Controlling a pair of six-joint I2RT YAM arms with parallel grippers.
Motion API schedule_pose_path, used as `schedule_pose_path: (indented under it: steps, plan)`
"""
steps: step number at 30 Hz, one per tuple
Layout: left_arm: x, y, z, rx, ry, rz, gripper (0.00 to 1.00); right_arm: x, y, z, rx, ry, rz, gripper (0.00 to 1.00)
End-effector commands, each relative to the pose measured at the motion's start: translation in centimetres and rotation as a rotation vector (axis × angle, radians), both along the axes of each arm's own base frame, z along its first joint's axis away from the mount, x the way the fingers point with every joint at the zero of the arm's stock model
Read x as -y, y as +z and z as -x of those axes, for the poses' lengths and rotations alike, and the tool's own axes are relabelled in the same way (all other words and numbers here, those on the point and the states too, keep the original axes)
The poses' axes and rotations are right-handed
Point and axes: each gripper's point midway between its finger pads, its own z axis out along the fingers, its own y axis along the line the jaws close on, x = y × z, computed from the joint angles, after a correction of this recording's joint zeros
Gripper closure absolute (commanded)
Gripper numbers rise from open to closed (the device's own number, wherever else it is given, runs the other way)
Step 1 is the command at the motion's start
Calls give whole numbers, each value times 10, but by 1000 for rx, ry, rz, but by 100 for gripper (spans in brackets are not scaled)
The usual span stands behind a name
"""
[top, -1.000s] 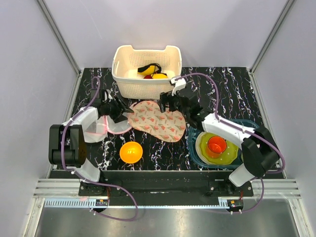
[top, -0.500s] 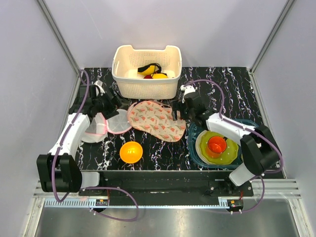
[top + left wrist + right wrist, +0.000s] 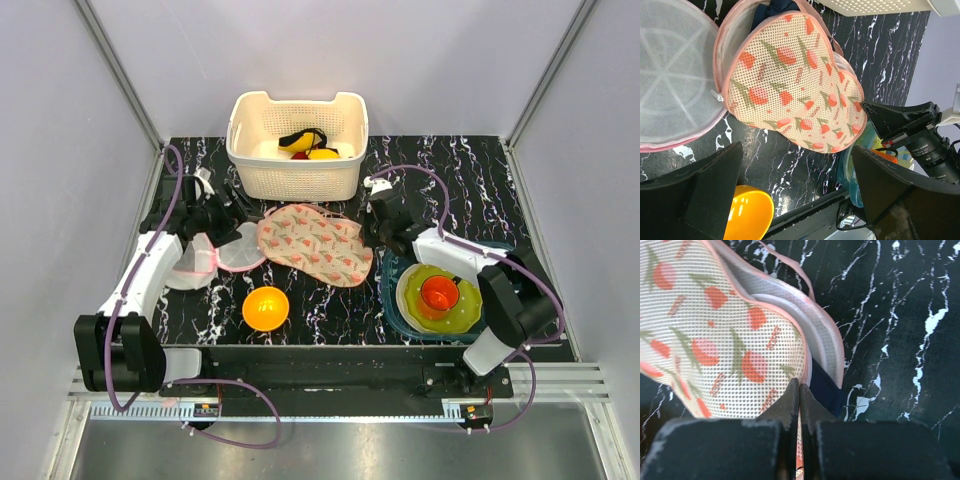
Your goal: Unzip the laundry bag and remove the bra
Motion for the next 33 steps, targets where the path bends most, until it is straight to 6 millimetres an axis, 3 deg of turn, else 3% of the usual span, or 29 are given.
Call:
schedule_pose_path:
  steps: [1,5,10,12,14,15,19,26,29,31,32,33]
  plan:
    - [10,13,3,50,-56,27,7,-18,40,2,76,64,-105,100]
    - [36,12,3,54,-137,41,8,-27,41,21,147,174,-12,100]
    - [83,6,6,11,-237,139,8,-51,61,56,386,389,40,100]
    - [98,11,1,19,-269,173,8,-63,77,74,487,456,-40,100]
    - [111,4,-3,-20,-288,185,7,-67,90,86,582,503,-107,100]
    - [116,11,-9,-7,-293,187,8,-67,91,90,596,518,-117,100]
    - [137,-3,-20,-53,-310,175,7,-70,87,101,610,597,-111,100]
    - [183,-14,-17,-89,-386,171,7,-84,109,122,668,718,-206,100]
    - [188,-19,-18,-102,-383,178,8,-85,110,124,663,733,-211,100]
    - [188,-20,-20,-105,-374,183,16,-84,108,126,654,734,-215,100]
    - [186,-21,-22,-105,-359,172,25,-84,110,126,652,723,-219,100]
    - [184,-19,-22,-97,-352,161,50,-82,110,124,635,694,-231,100]
